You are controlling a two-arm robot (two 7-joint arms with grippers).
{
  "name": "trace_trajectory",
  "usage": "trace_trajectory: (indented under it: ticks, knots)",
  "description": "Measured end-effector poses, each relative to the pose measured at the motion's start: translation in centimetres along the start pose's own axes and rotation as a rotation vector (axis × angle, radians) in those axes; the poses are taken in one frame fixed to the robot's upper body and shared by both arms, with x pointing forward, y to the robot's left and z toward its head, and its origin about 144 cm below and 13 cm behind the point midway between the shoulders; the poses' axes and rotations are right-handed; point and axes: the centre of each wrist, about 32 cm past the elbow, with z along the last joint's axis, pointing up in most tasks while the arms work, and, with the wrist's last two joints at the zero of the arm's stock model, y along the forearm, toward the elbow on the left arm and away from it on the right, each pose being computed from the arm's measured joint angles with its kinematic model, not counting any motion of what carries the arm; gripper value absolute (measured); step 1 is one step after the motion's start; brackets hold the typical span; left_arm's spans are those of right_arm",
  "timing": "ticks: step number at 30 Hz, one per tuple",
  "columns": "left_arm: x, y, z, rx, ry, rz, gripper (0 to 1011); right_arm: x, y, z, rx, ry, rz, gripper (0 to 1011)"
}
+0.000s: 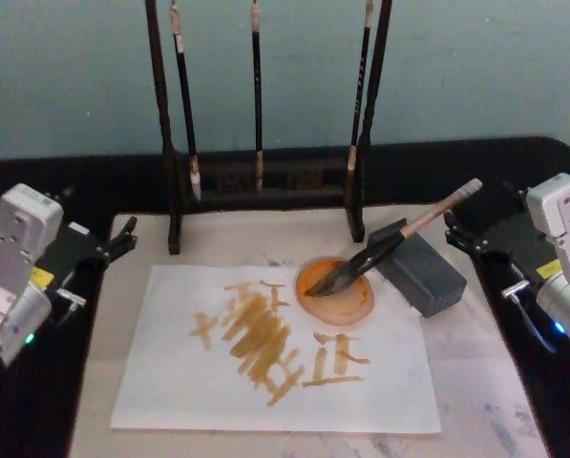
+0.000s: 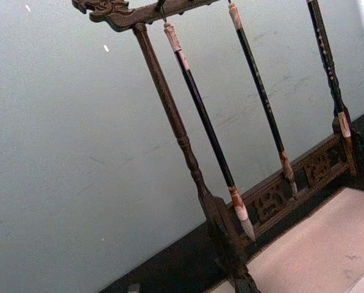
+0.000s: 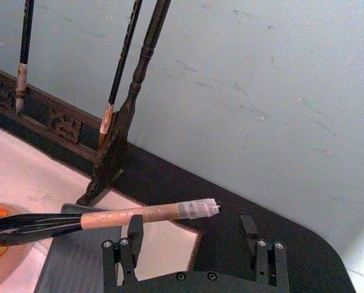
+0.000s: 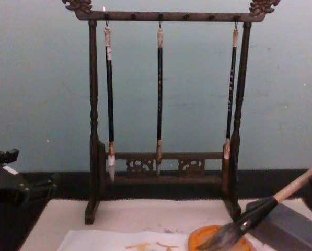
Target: Pick up the brush from the inkstone, write on the paper, then place the brush back to its original position.
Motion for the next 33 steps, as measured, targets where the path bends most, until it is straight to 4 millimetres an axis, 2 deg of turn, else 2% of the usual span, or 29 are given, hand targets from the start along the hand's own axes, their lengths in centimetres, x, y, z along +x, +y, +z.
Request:
trace_trajectory:
  ticks: [14, 22, 33]
  knots:
    - [0.0, 0.0, 0.0, 0.0, 0.0, 0.0, 1010, -0.1, -0.7, 0.3, 0.009, 0.057, 0.007, 1000]
    - [0.0, 0.0, 0.0, 0.0, 0.0, 0.0, 1010, -0.6, -1.5, 1.0, -0.024, 0.23, 0.019, 1000]
    - [0.0, 0.0, 0.0, 0.0, 0.0, 0.0, 1009, -1.0, -1.5, 1.9, -0.075, 0.575, 0.028, 1000]
